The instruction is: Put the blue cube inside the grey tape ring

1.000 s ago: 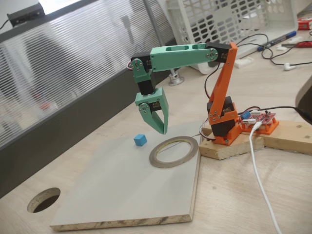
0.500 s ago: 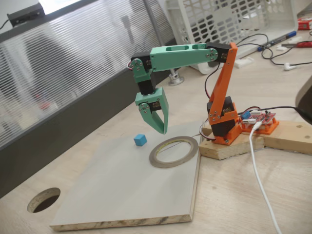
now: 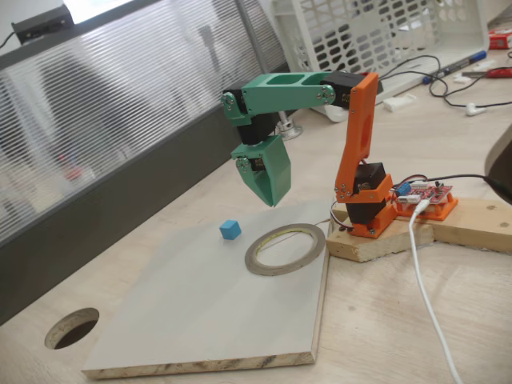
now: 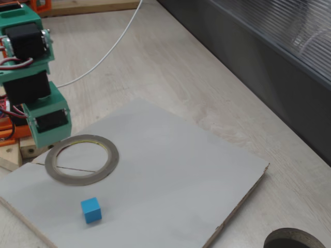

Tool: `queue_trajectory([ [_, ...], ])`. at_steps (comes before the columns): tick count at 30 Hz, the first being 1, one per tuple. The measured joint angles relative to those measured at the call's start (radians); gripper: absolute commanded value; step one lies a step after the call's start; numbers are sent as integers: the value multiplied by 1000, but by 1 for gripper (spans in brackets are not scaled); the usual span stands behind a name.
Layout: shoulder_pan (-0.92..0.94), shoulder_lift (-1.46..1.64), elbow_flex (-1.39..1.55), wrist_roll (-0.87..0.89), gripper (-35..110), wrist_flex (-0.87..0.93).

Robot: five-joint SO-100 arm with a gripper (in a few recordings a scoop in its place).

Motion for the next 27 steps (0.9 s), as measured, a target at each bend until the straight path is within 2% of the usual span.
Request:
queue_trajectory([
  [5, 5, -11, -25, 0, 2, 6],
  [8, 0, -71, -135, -2, 2, 8],
  [18, 5, -614, -710, 0, 2, 0],
  [27, 5, -710, -795, 0, 2, 8],
])
